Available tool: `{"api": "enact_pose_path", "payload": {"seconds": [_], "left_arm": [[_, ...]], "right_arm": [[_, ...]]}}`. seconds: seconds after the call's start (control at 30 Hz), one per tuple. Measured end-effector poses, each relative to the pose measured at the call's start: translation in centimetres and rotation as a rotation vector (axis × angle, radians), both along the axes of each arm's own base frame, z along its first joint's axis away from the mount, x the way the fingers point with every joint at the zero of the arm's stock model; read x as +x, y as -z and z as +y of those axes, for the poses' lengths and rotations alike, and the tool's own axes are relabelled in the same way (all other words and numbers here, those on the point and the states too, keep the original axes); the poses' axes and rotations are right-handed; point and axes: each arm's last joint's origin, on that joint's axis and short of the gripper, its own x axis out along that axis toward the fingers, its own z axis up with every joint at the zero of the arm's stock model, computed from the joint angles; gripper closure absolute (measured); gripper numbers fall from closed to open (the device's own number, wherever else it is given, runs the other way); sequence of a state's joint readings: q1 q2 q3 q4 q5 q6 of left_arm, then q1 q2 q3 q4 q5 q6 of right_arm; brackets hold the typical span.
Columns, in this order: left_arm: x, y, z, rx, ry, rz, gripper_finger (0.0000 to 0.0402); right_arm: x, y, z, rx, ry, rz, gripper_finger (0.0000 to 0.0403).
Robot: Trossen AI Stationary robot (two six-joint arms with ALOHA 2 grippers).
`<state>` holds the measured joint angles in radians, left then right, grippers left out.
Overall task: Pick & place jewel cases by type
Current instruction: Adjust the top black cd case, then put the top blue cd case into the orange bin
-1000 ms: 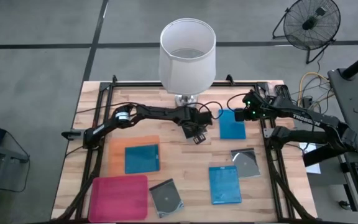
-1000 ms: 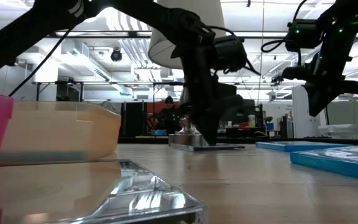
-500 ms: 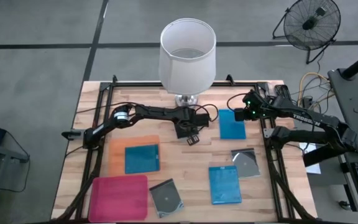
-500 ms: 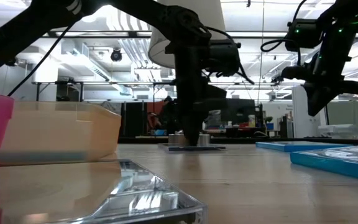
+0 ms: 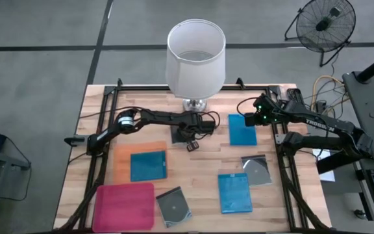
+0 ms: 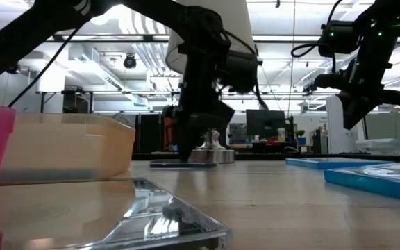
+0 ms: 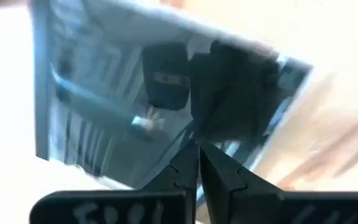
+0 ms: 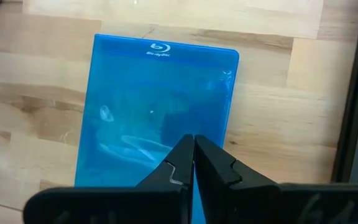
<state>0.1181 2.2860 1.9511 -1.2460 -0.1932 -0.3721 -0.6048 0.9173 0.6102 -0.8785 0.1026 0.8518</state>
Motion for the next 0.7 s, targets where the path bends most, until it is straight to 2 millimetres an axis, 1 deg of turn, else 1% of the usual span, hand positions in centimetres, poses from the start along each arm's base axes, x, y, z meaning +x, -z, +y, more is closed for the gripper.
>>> {"api": "enact_pose_path", "payload": {"seconds": [0.1, 0.17, 0.23, 0.3, 0.43, 0.5, 0.7], "left_arm": [[0.3, -2.6, 0.0, 0.015, 0.008, -0.145, 0.0401], [0.9, -4.1, 0.0, 0.001, 0.017, -0.275, 0.0401], [1.5, -5.2, 0.0, -0.025, 0.025, -0.384, 0.0401], [2.1, -5.7, -0.1, -0.072, 0.011, -0.473, 0.0401], [3.3, -6.2, -0.1, -0.192, -0.053, -0.637, 0.0401], [4.1, -5.9, 0.0, -0.237, -0.097, -0.721, 0.0401], [5.3, -4.1, 0.4, -0.389, -0.269, -0.883, 0.0401]], "right_arm": [[0.0, 0.0, 0.0, -0.006, -0.007, 0.000, 0.0394], [0.0, 0.0, 0.0, -0.008, -0.014, 0.002, 0.0394], [0.1, 0.0, 0.0, -0.010, -0.016, 0.001, 0.0394], [0.0, 0.0, 0.0, -0.011, -0.019, 0.002, 0.0394], [0.0, -0.1, 0.0, -0.015, -0.031, 0.003, 0.0394], [0.0, -0.1, 0.0, -0.019, -0.034, -0.001, 0.0394], [-0.1, -0.2, 0.1, -0.023, -0.040, -0.004, 0.0394]]}}
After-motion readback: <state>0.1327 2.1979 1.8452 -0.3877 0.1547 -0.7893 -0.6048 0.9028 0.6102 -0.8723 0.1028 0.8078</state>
